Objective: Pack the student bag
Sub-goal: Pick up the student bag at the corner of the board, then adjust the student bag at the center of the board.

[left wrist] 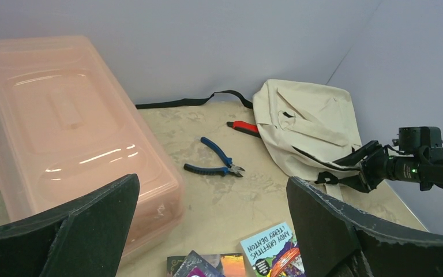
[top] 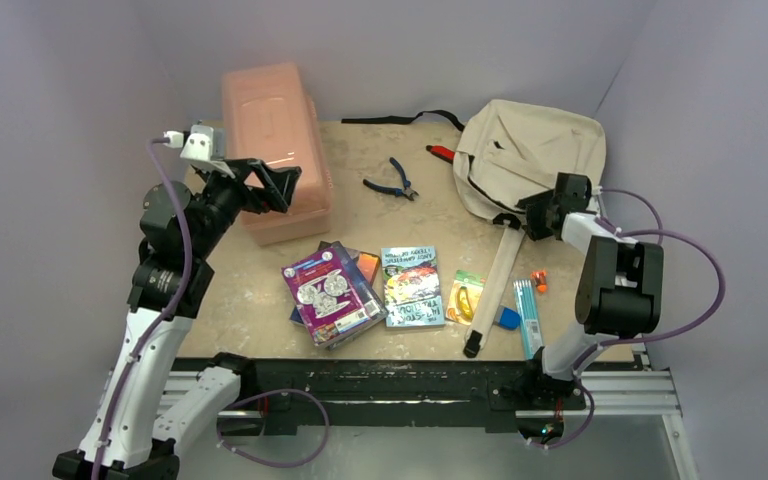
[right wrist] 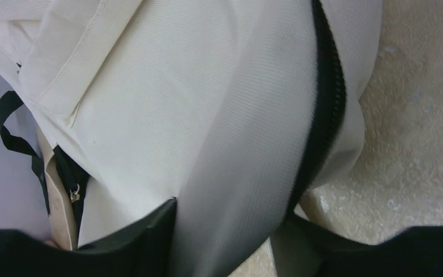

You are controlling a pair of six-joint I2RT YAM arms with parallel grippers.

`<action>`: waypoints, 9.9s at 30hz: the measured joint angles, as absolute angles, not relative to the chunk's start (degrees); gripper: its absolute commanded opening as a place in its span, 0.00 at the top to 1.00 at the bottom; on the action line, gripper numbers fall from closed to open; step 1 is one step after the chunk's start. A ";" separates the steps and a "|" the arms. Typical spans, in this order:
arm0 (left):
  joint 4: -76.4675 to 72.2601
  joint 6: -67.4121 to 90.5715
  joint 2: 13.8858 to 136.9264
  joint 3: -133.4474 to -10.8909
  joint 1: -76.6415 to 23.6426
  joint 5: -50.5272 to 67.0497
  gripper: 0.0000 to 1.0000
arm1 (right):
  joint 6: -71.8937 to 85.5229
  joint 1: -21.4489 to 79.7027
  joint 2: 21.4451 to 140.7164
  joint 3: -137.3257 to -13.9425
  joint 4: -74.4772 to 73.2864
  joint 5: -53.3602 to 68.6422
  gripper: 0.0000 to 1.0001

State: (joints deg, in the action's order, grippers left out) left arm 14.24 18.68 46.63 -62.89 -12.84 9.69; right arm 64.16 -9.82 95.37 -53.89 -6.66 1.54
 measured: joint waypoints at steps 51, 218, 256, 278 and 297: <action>11.53 21.93 58.46 -62.89 -18.94 19.20 0.05 | 24.91 -6.57 101.82 -108.81 -1.37 30.65 1.00; 7.38 26.85 90.56 -88.31 -42.98 -2.79 0.27 | 8.56 10.96 63.53 -57.93 -3.57 11.49 0.95; -11.09 59.86 105.45 -76.60 -35.59 10.04 1.00 | 14.22 24.73 64.64 -65.54 -24.69 -10.63 0.01; -8.69 60.47 101.69 -75.24 -35.31 12.84 1.00 | 19.16 20.97 57.80 -52.10 -16.27 -20.88 0.71; -12.38 62.30 102.24 -74.13 -33.47 16.08 1.00 | 27.11 24.60 58.06 -59.35 -28.80 -4.95 0.44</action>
State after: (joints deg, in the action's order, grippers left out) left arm -12.38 62.30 102.24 -74.13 -33.47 16.08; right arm 27.11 24.60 58.06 -59.35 -28.80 -4.95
